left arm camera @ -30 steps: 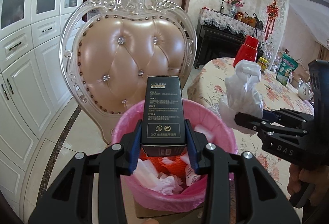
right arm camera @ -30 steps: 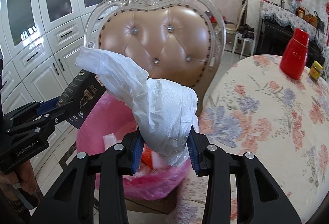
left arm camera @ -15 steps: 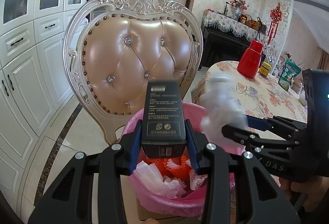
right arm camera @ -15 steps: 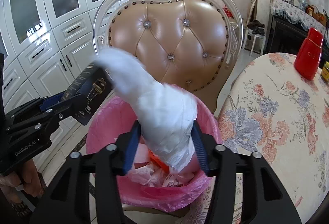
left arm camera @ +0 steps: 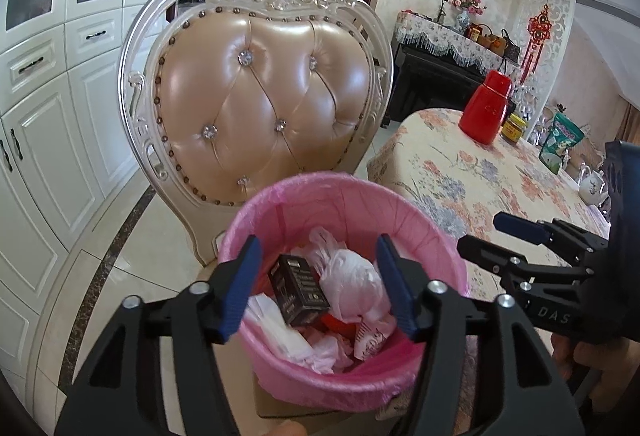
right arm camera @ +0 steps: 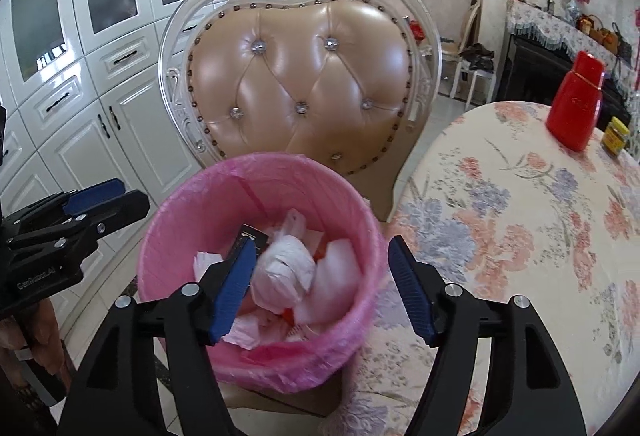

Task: Collect trash

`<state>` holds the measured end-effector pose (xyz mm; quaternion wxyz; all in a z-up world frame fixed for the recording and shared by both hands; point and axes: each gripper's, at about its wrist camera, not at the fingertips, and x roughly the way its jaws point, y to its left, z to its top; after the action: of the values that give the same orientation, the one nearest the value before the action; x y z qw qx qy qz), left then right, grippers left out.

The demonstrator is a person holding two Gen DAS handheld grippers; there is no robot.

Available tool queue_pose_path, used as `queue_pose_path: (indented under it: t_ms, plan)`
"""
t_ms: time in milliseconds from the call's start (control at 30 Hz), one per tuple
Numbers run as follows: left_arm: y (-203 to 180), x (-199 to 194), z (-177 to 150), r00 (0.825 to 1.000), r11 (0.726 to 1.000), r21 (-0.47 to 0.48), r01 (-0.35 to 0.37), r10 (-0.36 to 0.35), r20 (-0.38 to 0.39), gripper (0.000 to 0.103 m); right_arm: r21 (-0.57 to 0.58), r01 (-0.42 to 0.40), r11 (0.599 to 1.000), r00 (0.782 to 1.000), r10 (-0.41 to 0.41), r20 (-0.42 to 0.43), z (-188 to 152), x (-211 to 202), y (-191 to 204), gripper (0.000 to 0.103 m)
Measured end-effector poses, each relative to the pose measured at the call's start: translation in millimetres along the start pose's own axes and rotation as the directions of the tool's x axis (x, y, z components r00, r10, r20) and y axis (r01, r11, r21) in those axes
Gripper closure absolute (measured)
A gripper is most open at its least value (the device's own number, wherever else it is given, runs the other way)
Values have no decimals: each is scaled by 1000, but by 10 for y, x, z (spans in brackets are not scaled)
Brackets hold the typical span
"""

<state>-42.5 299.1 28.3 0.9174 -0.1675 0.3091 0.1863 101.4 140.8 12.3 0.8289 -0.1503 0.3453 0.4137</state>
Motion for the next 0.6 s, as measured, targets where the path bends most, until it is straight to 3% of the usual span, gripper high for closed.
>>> queue_pose_path:
  t_ms: [133,433,600]
  plan:
    - [-52,-80,-82,1000,1000,2,0,0,-11,31,28,13,1000,1000,-14,8,-125,-85,-77,33]
    - [-93,-238,-293,998,1000,-15,-8,7,-58,30,17,12,1000,1000,-12,5,-374,-273,-57,21]
    - [-85,-298,-342,998,999,-20,-33,32,-53,27,1,0,1000,1000,0,6,-422,-317,11,20]
